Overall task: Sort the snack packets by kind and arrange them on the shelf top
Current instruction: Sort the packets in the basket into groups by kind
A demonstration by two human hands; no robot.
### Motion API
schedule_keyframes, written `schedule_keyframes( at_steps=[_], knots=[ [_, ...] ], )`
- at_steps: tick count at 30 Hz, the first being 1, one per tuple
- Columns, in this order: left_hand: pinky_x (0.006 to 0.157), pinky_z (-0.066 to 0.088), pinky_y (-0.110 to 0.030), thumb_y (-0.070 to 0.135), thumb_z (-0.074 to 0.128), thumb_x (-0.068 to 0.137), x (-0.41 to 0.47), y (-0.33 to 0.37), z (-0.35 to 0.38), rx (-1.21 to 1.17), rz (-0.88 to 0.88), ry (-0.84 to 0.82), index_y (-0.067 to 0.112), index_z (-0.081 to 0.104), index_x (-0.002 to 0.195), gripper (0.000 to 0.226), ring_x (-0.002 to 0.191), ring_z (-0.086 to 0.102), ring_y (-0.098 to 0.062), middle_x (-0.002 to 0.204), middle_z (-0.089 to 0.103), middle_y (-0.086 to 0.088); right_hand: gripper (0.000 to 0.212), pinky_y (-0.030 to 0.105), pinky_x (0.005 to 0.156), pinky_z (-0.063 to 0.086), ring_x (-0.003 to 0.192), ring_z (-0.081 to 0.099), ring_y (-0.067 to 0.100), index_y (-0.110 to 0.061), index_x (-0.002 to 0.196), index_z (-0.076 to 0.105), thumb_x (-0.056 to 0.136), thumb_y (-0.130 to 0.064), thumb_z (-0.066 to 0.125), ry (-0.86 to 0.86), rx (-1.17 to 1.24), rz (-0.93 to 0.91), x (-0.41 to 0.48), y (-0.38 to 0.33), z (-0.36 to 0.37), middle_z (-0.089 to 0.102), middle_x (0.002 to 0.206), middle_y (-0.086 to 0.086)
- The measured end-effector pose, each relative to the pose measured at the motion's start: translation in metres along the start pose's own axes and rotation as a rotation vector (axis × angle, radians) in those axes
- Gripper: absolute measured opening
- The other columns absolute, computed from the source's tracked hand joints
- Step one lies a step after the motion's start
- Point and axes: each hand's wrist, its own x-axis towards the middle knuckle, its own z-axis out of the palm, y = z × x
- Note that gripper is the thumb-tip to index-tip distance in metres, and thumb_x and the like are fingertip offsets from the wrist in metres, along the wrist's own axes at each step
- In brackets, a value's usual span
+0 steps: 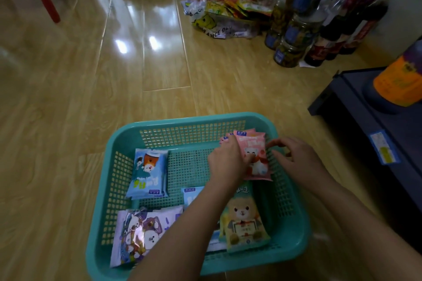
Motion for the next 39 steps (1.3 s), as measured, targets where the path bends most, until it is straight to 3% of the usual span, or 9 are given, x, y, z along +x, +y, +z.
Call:
schedule_keyframes(
  at_steps=[3,6,10,13,21,25,31,35,39],
  knots=[
    [0.072,0.049,-0.03,0.047,0.047,0.091,0.001,-0.007,-0.007,-0.102,0.052,-0.046,0.013,0.054,0.102,0.036,0.083,0.06,-0.022,0.097,0.065,-0.006,0.014,0.032,0.084,0.045,0.101,0.053,0.017,-0.016,0.099,0.066,0.087,-0.011,0.06,0.013,-0.006,-0.061,0.004,-0.012,0.005,0.056,0.099,-0.003],
    [0.064,0.046,-0.032,0.035,0.045,0.094,-0.009,-0.041,-0.022,-0.258,0.03,0.102,0.013,0.055,0.082,0.027,0.074,0.058,-0.025,0.078,0.062,-0.005,0.016,0.03,0.08,0.043,0.095,0.053,0.014,-0.014,0.097,0.067,0.087,-0.006,0.057,0.005,0.012,-0.126,0.007,-0.027,0.011,0.058,0.097,-0.002],
    [0.077,0.036,-0.036,0.014,0.053,0.088,-0.022,-0.123,-0.042,-0.26,-0.187,0.341,0.004,0.055,0.092,0.011,0.09,0.054,-0.029,0.092,0.058,-0.014,0.019,0.016,0.079,0.042,0.087,0.056,0.006,-0.01,0.092,0.069,0.083,0.002,0.058,0.001,0.102,-0.223,0.014,-0.053,0.034,0.066,0.093,0.001],
    [0.084,0.036,-0.039,0.011,0.057,0.086,-0.032,-0.165,-0.051,-0.199,-0.365,0.266,-0.006,0.049,0.106,0.027,0.105,0.05,-0.038,0.111,0.052,-0.025,0.018,0.021,0.079,0.045,0.082,0.054,0.006,-0.012,0.095,0.068,0.086,-0.003,0.054,-0.098,0.125,-0.235,0.02,-0.078,0.06,0.067,0.095,0.002],
    [0.085,0.043,-0.04,0.037,0.06,0.087,-0.018,-0.167,-0.044,-0.029,-0.397,0.03,-0.002,0.033,0.125,0.061,0.11,0.052,-0.039,0.122,0.05,-0.025,0.023,0.033,0.088,0.05,0.101,0.062,0.021,-0.017,0.107,0.066,0.092,-0.017,0.048,-0.449,-0.009,-0.123,0.041,-0.123,0.135,0.067,0.111,0.005],
    [0.081,0.045,-0.04,0.035,0.077,0.072,-0.016,-0.175,-0.047,-0.12,-0.394,0.008,0.001,0.036,0.119,0.071,0.108,0.055,-0.037,0.121,0.052,-0.021,0.026,0.035,0.089,0.05,0.104,0.06,0.023,-0.018,0.108,0.064,0.092,-0.014,0.044,-0.481,-0.092,-0.134,0.05,-0.123,0.144,0.065,0.114,0.006],
    [0.056,0.035,-0.03,0.028,0.078,0.072,-0.033,-0.178,-0.068,-0.221,-0.223,0.205,0.012,0.037,0.091,0.048,0.076,0.055,-0.022,0.088,0.056,-0.003,0.027,0.038,0.09,0.051,0.106,0.06,0.021,-0.019,0.109,0.063,0.093,-0.009,0.043,-0.476,-0.109,-0.148,0.056,-0.117,0.151,0.064,0.116,0.004],
    [0.057,0.047,-0.021,0.021,0.078,0.072,-0.05,-0.181,-0.097,-0.509,-0.26,0.372,0.017,0.046,0.092,0.039,0.071,0.059,-0.007,0.08,0.057,0.012,0.043,0.037,0.089,0.048,0.115,0.052,0.021,-0.019,0.12,0.055,0.088,0.005,0.04,-0.487,-0.187,-0.336,0.058,-0.125,0.151,0.055,0.127,0.001],
    [0.062,0.057,-0.034,0.008,0.071,0.078,-0.069,-0.203,-0.119,-1.052,-0.497,0.294,0.013,0.052,0.104,0.032,0.073,0.066,-0.022,0.101,0.067,-0.014,0.072,0.037,0.088,0.044,0.128,0.039,0.021,-0.017,0.135,0.044,0.073,0.02,0.04,-0.589,-0.334,-0.704,0.058,-0.144,0.154,0.042,0.142,0.0]
  ],
)
